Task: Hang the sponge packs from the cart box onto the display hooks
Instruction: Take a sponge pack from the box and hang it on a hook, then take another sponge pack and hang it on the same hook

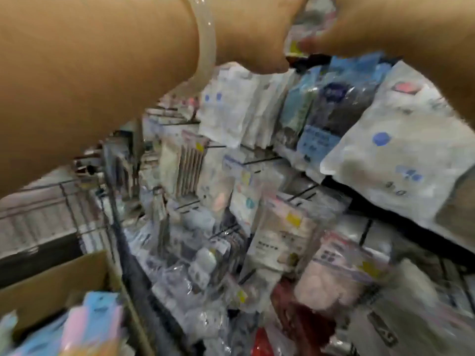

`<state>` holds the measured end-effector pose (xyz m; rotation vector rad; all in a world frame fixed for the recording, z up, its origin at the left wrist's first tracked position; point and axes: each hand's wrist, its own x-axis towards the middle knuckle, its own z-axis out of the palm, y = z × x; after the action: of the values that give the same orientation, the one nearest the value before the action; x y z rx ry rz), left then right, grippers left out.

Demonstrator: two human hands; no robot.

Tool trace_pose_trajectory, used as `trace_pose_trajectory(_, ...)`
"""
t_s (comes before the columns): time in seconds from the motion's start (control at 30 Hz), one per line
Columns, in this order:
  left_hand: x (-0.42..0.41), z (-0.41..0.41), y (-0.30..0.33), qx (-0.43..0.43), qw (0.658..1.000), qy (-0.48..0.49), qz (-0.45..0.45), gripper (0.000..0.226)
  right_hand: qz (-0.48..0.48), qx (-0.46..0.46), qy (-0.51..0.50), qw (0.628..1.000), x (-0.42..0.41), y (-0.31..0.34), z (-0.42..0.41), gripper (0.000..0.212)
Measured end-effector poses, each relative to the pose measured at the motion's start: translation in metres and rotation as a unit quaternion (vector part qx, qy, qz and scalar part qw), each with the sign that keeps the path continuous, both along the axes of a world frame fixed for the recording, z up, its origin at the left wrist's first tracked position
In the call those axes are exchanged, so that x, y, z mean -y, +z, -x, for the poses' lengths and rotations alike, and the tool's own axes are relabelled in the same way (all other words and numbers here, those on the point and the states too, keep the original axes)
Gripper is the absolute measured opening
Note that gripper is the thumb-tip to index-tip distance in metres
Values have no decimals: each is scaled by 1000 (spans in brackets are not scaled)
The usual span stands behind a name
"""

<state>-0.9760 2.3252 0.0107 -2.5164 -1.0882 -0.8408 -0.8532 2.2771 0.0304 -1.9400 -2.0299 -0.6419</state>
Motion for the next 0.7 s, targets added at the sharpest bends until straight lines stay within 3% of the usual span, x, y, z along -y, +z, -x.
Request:
trace_pose_trajectory(0.1,-18,74,-69,-89,989,107,39,73,35,25,92,995,-38,-66,67,49)
trace_pose_trajectory(0.17,-22,124,-124,-112,972,164,129,83,77,27,154,985,-58,-117,112,58)
trace_pose_trajectory(0.27,-17,193,-219,-116,917,261,277,88,223,1,197,955,-73,-220,172,70)
trace_pose_trajectory(0.37,3,248,-316,-86,860,320,387,88,356,-34,215,909,-60,-339,212,66)
trace_pose_trajectory(0.53,45,290,-452,13,762,349,545,83,550,-264,201,767,-29,-487,246,60)
trace_pose_trajectory(0.63,74,287,-501,67,721,337,602,90,562,-430,115,697,-12,-534,253,53)
trace_pose_trajectory(0.7,85,286,-526,89,707,350,607,95,541,-503,61,671,-9,-558,259,52)
